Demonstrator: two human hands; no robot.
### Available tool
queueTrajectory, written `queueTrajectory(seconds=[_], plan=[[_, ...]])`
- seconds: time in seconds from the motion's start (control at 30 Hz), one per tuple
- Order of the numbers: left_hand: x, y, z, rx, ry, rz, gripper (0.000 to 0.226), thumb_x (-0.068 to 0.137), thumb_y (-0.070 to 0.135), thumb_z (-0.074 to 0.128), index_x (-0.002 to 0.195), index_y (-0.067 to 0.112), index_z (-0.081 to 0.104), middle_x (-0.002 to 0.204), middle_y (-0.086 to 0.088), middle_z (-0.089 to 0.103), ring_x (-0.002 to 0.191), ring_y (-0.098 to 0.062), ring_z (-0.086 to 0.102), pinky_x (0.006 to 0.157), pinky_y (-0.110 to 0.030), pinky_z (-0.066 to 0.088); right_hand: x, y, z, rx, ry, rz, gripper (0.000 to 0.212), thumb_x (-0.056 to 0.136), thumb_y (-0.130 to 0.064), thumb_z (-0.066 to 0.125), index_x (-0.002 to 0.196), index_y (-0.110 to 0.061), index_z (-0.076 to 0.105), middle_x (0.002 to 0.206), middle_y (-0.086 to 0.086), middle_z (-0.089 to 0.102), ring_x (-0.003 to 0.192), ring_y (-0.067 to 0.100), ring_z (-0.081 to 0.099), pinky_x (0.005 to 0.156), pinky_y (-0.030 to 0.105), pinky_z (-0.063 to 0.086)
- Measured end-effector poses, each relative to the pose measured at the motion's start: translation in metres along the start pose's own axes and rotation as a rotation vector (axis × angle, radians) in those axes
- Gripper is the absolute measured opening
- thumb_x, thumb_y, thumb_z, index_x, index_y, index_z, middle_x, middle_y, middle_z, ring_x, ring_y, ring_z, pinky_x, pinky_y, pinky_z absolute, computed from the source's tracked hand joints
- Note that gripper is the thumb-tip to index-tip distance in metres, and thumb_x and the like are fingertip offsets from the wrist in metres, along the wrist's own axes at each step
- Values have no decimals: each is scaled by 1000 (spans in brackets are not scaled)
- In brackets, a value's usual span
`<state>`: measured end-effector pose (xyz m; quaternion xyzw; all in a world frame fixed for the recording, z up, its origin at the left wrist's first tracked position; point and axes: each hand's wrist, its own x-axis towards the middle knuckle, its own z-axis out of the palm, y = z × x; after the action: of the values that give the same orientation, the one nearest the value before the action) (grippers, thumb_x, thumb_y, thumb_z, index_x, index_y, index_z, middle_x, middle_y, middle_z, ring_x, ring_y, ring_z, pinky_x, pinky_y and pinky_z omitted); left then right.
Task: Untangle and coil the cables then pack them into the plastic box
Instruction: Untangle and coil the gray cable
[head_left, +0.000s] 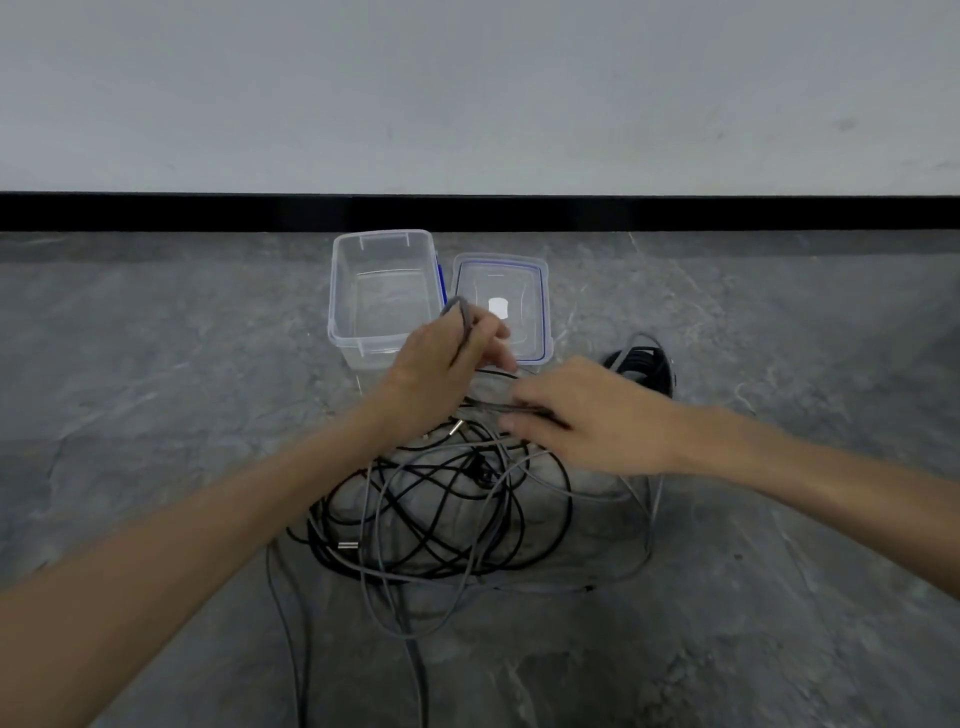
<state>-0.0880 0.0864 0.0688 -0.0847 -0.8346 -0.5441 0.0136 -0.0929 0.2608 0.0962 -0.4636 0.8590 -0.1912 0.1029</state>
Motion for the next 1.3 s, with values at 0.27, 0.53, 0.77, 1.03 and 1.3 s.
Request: queueTrajectory(seconds=[0.27,0.53,0.77,1.03,1.3], plan=[[-13,24,2,-52,-224,-20,46,105,37,26,104,5,59,92,-10,68,85,-17,66,84,-29,54,0,-3,-25,78,123,-107,26,97,-21,50,77,-9,62,53,-15,47,49,-5,47,53,6,32],[-37,61,9,-275,-423,-44,61,88,56,20,74,9,55,43,-1,57,31,-12,33,38,-19,30,-6,9,-61,356,227,-75,25,82,-29,69,75,-6,69,59,-5,61,52,4,49,54,14,37],[-38,75,14,-772,-663,-213,54,94,49,32,49,24,48,30,7,39,24,-3,30,34,-21,19,-8,18,-88,654,82,-64,11,73,-24,79,73,-14,73,63,5,66,57,10,56,56,19,45],[-15,112,-4,-1057,-331,-36,65,100,41,29,39,23,41,48,6,57,61,-8,66,57,-16,49,-2,15,-25,819,247,223,51,105,-31,30,67,-17,61,54,7,48,54,22,42,55,24,40],[3,82,8,-496,-11,95,62,105,37,25,61,-4,41,82,0,76,102,-19,67,95,-18,45,-3,-28,20,905,88,298,44,104,-35,32,80,-6,55,46,-10,36,45,9,32,59,36,38]])
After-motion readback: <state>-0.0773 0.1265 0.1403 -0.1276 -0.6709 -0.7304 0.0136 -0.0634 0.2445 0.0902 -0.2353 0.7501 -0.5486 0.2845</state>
